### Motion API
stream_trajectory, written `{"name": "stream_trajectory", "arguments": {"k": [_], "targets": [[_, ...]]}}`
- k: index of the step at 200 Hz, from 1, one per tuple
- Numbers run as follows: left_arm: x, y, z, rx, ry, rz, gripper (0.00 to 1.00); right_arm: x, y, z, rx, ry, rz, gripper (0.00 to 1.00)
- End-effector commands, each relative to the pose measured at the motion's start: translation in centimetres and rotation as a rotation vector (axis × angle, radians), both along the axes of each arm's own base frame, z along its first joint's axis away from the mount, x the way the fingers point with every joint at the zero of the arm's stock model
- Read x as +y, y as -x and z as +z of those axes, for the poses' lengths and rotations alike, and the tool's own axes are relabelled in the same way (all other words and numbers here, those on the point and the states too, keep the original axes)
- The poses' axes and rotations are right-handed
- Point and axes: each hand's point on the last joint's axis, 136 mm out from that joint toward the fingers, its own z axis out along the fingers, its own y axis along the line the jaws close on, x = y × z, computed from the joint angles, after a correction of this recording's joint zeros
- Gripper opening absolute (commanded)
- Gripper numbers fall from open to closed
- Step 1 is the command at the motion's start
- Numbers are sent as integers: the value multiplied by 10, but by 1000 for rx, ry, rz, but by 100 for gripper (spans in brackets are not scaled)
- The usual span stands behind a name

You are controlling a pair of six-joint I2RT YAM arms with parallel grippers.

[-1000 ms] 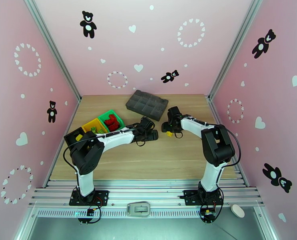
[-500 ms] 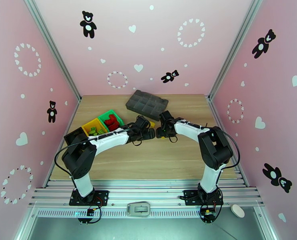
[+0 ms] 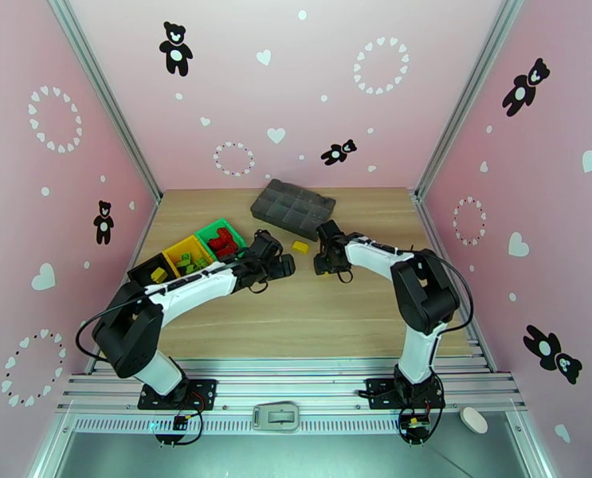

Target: Sort the legos into containers by color

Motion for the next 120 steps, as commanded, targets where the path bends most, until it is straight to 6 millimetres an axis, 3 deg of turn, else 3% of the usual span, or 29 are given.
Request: {"name": "stream_trajectory", "arguments": {"k": [1, 42, 72, 98, 120], "targets": [[14, 4, -1, -2, -12, 38, 91, 6, -5, -1, 8, 7, 19, 55], [26, 4, 3, -8, -14, 64, 91, 12, -1, 5, 4, -19, 24, 44], [45, 1, 10, -12, -9, 100, 92, 29, 7, 22, -22, -47, 52, 38], [78, -3, 15, -9, 14, 170, 93, 66, 19, 35, -29, -132, 107, 35], [117, -6, 22, -12, 44, 260, 94, 116, 35, 43, -25, -214, 184, 33]]}}
